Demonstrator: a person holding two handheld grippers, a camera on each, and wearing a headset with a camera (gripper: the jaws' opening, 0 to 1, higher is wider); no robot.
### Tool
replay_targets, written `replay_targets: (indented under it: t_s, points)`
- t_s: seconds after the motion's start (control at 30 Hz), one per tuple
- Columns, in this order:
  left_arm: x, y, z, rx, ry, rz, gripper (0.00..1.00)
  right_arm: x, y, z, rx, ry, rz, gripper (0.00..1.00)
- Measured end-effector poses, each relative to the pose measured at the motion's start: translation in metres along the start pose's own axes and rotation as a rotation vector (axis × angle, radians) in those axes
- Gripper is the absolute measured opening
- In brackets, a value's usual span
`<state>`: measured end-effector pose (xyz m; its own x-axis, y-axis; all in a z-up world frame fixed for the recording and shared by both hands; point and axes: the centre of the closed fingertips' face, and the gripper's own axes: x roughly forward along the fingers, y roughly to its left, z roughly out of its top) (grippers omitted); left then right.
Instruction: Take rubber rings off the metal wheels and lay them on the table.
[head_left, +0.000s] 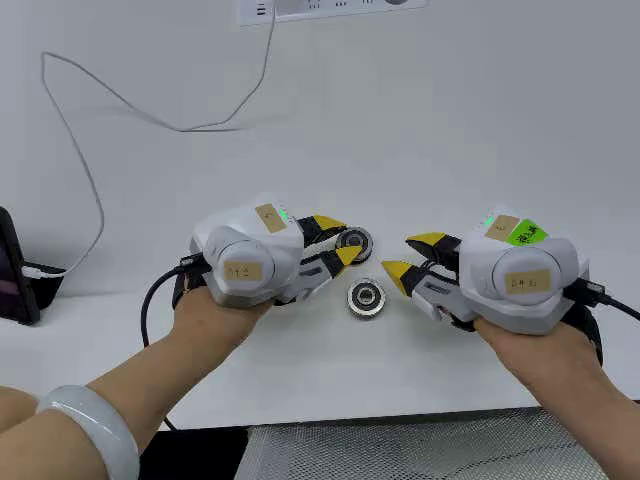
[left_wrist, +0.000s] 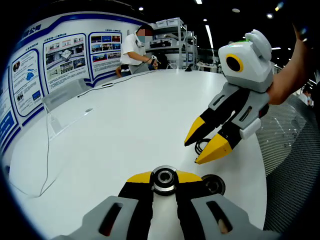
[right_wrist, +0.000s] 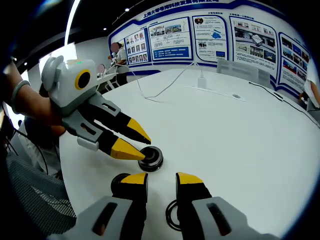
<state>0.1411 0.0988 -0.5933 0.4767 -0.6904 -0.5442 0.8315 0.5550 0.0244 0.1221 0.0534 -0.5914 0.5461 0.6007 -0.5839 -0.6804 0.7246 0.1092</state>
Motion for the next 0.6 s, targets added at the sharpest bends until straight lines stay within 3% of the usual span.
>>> replay_targets:
  t_s: [0.13,0.33,0.6]
  points:
    - [0.003,0.0,-0.002,0.008,0.014,-0.007,0.16,0.001,-0.001,0.001,0.038,-0.008,0.007,0.21]
    - [0.006,0.001,-0.006,0.015,0.033,-0.013,0.15,0.002,-0.001,0.004,0.163,-0.035,0.022,0.2]
    - [0.007,-0.001,-0.009,0.023,0.046,-0.028,0.14,0.007,-0.007,0.011,0.485,-0.097,0.057,0.18]
